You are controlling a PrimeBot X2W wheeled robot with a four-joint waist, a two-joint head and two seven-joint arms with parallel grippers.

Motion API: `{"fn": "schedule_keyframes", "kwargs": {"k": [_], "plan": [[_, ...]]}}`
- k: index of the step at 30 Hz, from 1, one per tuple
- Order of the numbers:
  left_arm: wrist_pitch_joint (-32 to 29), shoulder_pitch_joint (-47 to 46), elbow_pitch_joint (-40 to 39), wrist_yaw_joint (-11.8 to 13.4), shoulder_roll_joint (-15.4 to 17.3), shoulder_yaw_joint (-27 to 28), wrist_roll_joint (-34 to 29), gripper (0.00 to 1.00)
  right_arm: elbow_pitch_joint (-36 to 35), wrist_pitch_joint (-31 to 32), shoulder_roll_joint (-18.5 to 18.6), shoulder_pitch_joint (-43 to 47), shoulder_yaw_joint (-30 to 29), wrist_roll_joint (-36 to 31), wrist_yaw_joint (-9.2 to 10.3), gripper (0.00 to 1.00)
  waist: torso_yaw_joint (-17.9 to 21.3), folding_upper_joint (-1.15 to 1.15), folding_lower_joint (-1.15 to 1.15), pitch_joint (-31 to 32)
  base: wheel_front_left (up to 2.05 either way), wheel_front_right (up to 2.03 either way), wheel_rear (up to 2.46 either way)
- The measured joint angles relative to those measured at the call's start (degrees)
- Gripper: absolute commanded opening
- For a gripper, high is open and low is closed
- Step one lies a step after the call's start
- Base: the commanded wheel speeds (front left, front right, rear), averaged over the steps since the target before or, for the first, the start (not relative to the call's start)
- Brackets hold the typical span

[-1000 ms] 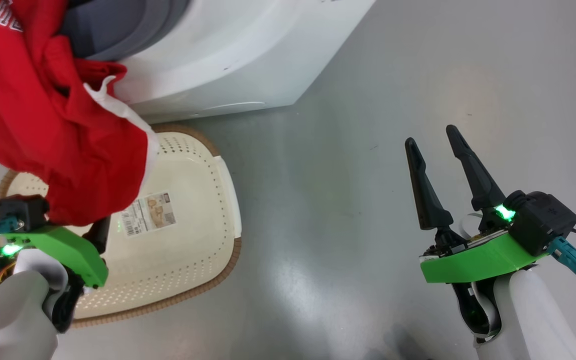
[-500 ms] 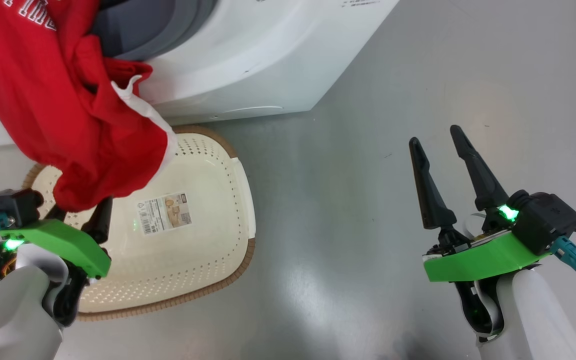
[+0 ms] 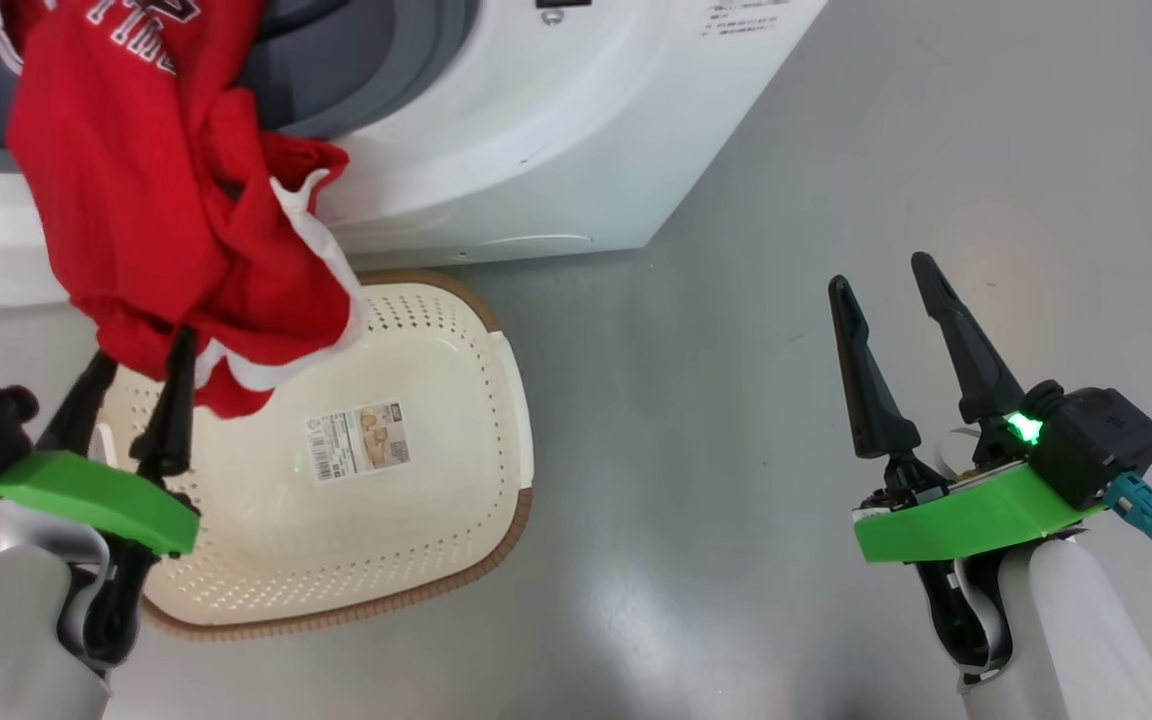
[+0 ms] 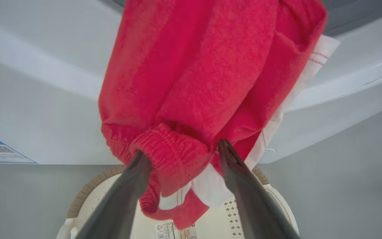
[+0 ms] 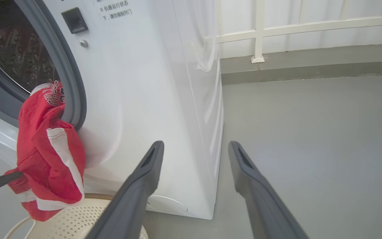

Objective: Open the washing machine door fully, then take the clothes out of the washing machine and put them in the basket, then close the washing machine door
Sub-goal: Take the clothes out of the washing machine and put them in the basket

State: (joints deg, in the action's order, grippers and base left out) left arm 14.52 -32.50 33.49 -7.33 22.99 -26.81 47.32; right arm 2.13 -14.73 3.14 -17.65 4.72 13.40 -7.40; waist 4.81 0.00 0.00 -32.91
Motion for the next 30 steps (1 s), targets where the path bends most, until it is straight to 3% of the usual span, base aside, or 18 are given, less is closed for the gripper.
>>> {"fn": "schedule_keyframes", "kwargs": {"k": [12,30], "plan": [[0.01,7.57,-12.09,0.0,-2.05,9.47,-6.58,1.0,0.71,0.0,0.04,0.64,-0.07,-0.68,0.0,1.0,-1.08,0.0,0.0,2.78,0.0,0.0,0.0],[0.01,17.98,-19.18,0.0,-3.12,13.26,-9.93,1.0,1.59,0.0,0.05,1.6,-0.22,-0.9,0.0,1.0,-2.52,0.0,0.0,5.75,0.0,0.0,0.0]]}}
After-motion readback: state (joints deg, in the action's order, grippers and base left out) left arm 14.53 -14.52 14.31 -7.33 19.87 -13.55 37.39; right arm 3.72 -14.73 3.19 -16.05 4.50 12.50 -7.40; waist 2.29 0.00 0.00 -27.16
